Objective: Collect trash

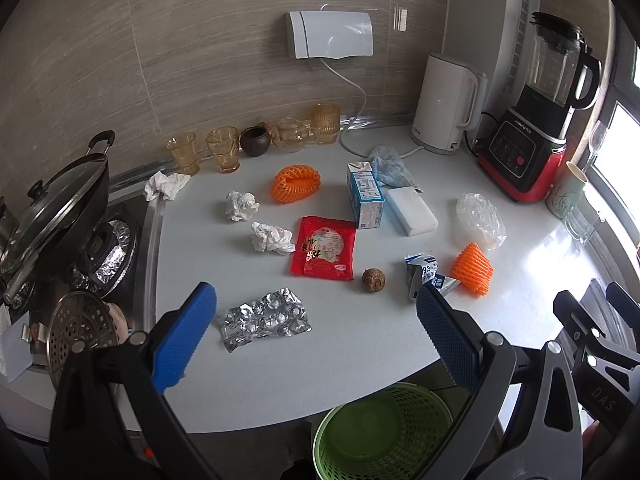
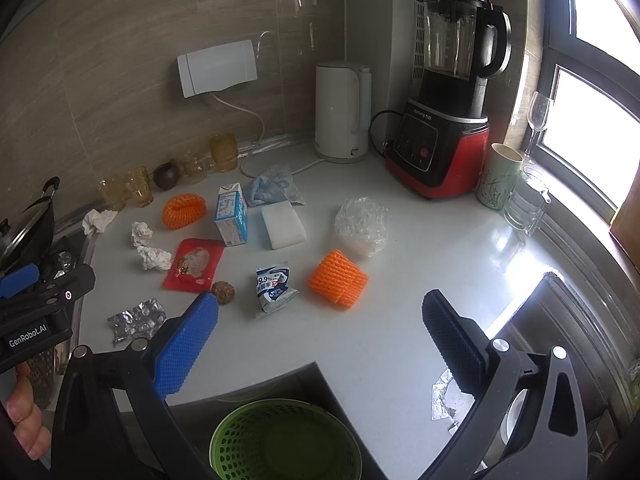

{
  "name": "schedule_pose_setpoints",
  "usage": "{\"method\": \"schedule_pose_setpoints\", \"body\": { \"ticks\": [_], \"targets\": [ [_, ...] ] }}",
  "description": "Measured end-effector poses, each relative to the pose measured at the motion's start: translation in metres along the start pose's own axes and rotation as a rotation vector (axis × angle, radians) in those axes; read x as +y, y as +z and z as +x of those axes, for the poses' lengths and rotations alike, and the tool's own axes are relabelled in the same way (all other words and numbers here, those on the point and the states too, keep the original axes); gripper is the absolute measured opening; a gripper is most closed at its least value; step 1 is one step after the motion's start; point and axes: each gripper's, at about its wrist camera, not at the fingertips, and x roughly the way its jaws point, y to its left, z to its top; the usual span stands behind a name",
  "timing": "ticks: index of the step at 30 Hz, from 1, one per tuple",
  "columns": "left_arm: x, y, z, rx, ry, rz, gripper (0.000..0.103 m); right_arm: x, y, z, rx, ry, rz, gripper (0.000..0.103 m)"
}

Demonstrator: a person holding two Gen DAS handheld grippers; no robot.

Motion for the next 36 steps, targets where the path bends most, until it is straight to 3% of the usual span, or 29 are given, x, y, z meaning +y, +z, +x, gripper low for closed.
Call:
{"method": "schedule_pose_setpoints", "body": {
  "ticks": [36],
  "targets": [
    [-0.003,0.005,0.007,0.007,0.004,0.01,0.096,0.005,0.005,0.011,0.009,-0.001,-0.009,0.101]
  ]
}}
